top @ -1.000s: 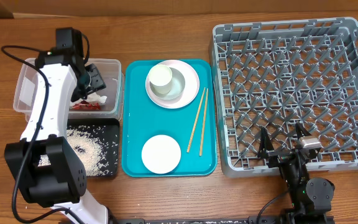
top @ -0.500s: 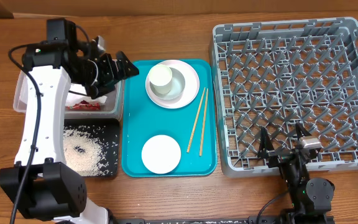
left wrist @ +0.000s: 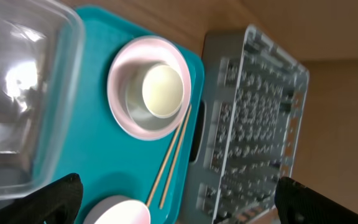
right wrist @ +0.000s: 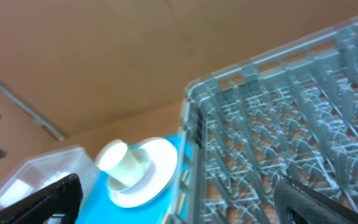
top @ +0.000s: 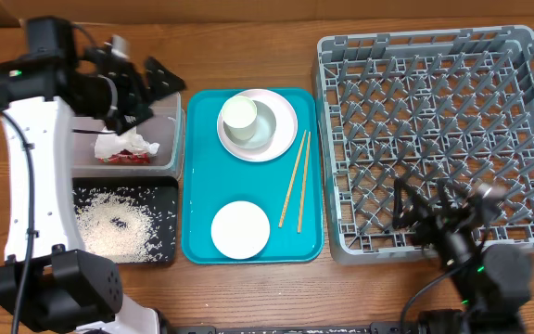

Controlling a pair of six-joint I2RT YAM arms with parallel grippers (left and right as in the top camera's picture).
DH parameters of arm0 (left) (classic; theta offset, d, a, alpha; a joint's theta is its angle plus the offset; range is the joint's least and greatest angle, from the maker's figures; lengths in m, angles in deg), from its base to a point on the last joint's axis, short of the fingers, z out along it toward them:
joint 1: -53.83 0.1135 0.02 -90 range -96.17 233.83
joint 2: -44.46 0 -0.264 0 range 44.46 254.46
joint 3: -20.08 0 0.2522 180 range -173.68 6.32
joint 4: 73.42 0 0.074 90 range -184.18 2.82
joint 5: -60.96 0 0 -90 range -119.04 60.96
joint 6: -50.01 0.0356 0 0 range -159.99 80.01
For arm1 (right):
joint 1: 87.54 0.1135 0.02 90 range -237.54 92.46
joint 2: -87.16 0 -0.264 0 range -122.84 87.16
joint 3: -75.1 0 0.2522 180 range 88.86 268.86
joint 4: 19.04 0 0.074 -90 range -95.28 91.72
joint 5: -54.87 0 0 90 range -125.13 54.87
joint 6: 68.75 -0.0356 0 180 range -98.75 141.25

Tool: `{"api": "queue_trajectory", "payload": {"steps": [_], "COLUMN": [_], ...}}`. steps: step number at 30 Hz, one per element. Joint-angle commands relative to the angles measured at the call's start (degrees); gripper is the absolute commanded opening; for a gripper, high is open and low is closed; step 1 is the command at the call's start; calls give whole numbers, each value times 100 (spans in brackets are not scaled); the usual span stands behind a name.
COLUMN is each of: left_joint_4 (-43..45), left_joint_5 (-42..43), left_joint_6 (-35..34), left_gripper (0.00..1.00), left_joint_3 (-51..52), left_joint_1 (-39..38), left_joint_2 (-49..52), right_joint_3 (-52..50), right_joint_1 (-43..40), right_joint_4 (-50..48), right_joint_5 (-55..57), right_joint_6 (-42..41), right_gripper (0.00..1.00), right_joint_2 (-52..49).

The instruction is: Sort waste into correct bins and load items into the dishwasher

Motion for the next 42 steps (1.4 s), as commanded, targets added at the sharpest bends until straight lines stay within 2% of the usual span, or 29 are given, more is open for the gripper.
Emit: {"api": "queue_trajectory", "payload": {"steps": [1, 4, 5, 8, 11, 16, 18, 22, 27, 36, 41, 42], "left_joint_4": [28, -61, -98, -92, -92, -92, -92, -92, -92, -92, -92, -92], "left_joint_5": [131, -120, -323, -898, -1580, -2380, -2538, -2533, -2533, -2533, -2533, -2533], "left_joint_6": [-199, -199, -197, -197, -197, -197, -197, -197, -197, -197, -197, -197], "left_gripper": [100, 100, 100, 100, 100, 100, 100, 100, 100, 100, 100, 100], "left_joint_3": [-177, -175, -175, -175, -175, -175, -175, -175, -175, -175, -175, -175], "left_joint_1": [476, 743, 831, 837, 822, 822, 822, 822, 822, 822, 822, 822], "left_joint_2": [-85, -83, -83, -83, -83, -83, -83, -83, -83, -83, -83, -83], "right_joint_3": [1947, 3388, 4369, 5425, 5943, 5956, 5956, 5956, 6048, 8096, 8334, 8334], "right_joint_1": [0, 164, 474, 1119, 1856, 2761, 3003, 3530, 3692, 3368, 3403, 3425], "right_joint_4": [625, 1596, 2321, 2824, 2583, 1132, 820, 636, 306, 2367, 2914, 2931], "right_joint_5": [-1287, -2114, -2275, -2277, -2277, -2269, -1792, 710, 804, 866, 868, 813], "right_joint_6": [-118, -118, -118, -120, -94, -72, -72, 179, 466, 861, 896, 898], "right_gripper": [100, 100, 100, 100, 100, 100, 100, 100, 100, 100, 100, 96], "right_joint_2": [-1934, -3403, -4404, -5643, -6561, -7466, -7731, -8209, -8391, -8583, -8939, -9047]}}
